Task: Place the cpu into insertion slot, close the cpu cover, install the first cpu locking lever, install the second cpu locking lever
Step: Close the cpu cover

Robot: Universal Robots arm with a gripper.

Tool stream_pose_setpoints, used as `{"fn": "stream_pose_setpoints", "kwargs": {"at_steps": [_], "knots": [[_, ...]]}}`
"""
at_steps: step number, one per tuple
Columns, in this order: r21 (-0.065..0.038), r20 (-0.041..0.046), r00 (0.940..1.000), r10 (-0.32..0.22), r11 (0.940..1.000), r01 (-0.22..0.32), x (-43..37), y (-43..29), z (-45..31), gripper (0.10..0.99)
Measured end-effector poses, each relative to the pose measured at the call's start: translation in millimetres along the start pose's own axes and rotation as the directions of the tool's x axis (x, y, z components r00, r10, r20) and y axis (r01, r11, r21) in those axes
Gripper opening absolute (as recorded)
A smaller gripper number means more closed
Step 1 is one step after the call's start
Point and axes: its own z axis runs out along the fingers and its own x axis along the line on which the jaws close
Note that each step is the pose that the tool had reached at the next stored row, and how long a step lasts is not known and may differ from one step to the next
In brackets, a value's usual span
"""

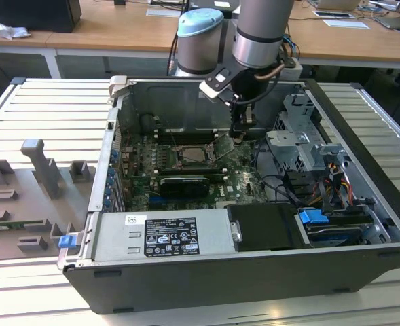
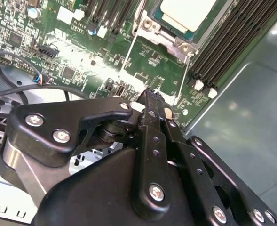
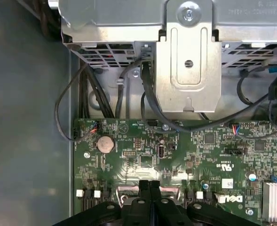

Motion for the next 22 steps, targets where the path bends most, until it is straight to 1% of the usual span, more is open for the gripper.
{"fn": "stream_pose_setpoints", "kwargs": {"at_steps": [5, 11, 17, 22], "knots": [[0.001, -0.0001, 1.0, 0.0, 1.0, 0.0, 0.1, 4.3, 0.6, 0.106], [0.003, 0.0, 1.0, 0.0, 1.0, 0.0, 0.4, 11.1, 2.3, 0.106], [0.007, 0.0001, 1.0, -0.004, 1.0, 0.004, 0.8, 16.5, 7.0, 0.106], [0.012, 0.0, 1.0, -0.006, 0.9999, 0.006, 0.7, 18.0, 12.6, 0.106]]}}
